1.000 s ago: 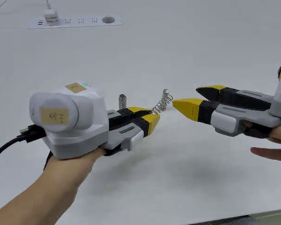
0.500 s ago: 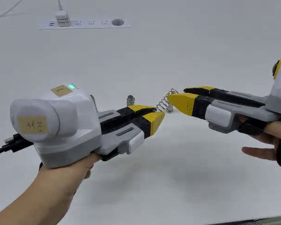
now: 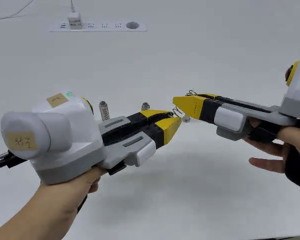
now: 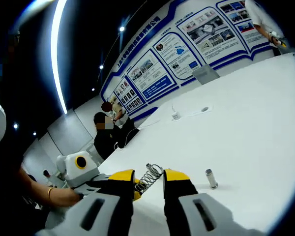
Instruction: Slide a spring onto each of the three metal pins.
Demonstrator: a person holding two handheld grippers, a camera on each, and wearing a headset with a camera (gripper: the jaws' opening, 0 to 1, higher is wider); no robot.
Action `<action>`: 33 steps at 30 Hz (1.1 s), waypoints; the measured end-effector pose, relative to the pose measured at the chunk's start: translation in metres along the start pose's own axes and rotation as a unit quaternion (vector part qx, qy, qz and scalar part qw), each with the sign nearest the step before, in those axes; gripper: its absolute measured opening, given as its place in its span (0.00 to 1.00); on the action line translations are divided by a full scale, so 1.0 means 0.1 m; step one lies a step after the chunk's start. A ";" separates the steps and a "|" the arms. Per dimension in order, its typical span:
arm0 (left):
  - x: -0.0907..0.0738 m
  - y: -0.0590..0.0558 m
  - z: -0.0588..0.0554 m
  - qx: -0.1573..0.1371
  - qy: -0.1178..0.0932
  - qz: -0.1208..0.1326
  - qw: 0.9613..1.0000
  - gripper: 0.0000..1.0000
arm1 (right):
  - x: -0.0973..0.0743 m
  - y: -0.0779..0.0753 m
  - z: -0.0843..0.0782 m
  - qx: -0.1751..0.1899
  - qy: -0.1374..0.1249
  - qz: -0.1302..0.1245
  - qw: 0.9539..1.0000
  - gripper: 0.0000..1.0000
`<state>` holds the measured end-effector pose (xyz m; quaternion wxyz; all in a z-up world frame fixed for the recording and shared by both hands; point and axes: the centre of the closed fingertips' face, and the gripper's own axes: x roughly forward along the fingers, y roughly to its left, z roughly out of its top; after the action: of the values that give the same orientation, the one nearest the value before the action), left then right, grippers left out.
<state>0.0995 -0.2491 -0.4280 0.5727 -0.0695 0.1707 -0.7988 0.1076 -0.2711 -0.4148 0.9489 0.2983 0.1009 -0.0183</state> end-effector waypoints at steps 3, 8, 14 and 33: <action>-0.01 -0.02 0.04 0.000 -0.006 -0.003 1.000 0.10 | 0.01 0.03 0.01 0.006 -0.003 0.009 1.000 0.22; -0.03 -0.03 0.10 0.002 -0.015 -0.007 1.000 0.10 | 0.00 0.11 0.05 0.020 -0.012 0.031 0.999 0.18; -0.06 -0.05 0.14 0.004 -0.020 -0.010 1.000 0.10 | -0.01 0.16 0.09 0.038 -0.022 0.048 0.998 0.14; -0.11 0.02 0.13 0.047 0.009 0.023 0.999 0.12 | 0.07 0.25 0.06 -0.010 -0.015 0.045 0.999 0.11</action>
<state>0.1089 -0.2416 -0.4155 0.5923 -0.0314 0.1397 -0.7929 0.1178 -0.2535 -0.3968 0.9530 0.2931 0.0736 0.0212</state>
